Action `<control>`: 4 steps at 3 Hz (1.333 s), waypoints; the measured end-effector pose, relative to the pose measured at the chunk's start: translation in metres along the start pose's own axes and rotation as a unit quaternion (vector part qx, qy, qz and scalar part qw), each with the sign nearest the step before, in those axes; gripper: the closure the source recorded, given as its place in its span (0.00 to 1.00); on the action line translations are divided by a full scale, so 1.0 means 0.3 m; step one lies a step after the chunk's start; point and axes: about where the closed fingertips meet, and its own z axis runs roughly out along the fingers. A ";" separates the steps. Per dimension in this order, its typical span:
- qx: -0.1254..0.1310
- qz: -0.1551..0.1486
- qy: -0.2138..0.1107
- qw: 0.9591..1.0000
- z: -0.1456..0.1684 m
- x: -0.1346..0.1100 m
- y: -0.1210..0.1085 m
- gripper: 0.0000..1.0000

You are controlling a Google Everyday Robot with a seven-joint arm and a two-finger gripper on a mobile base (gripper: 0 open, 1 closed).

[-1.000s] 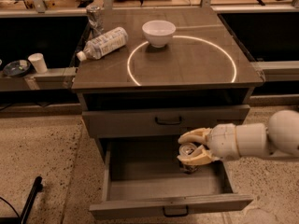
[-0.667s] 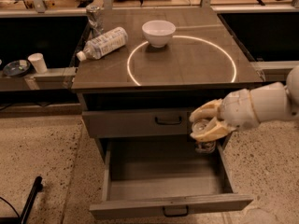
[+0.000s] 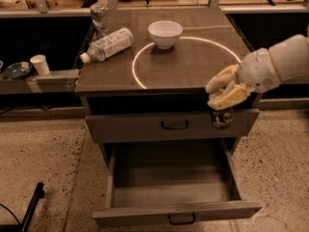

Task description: Pick pepsi can from middle drawer and place on counter

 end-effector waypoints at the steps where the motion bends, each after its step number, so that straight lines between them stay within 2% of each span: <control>1: -0.008 0.029 -0.028 0.999 -0.039 -0.010 -0.125 1.00; 2: 0.010 0.041 -0.068 0.997 -0.158 -0.076 -0.253 1.00; 3: 0.013 0.013 -0.080 0.997 -0.236 -0.163 -0.241 1.00; 4: -0.003 -0.005 -0.099 0.995 -0.266 -0.201 -0.145 1.00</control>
Offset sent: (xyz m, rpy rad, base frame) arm 0.1219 -0.0793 0.1536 0.2473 -0.1055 -0.1511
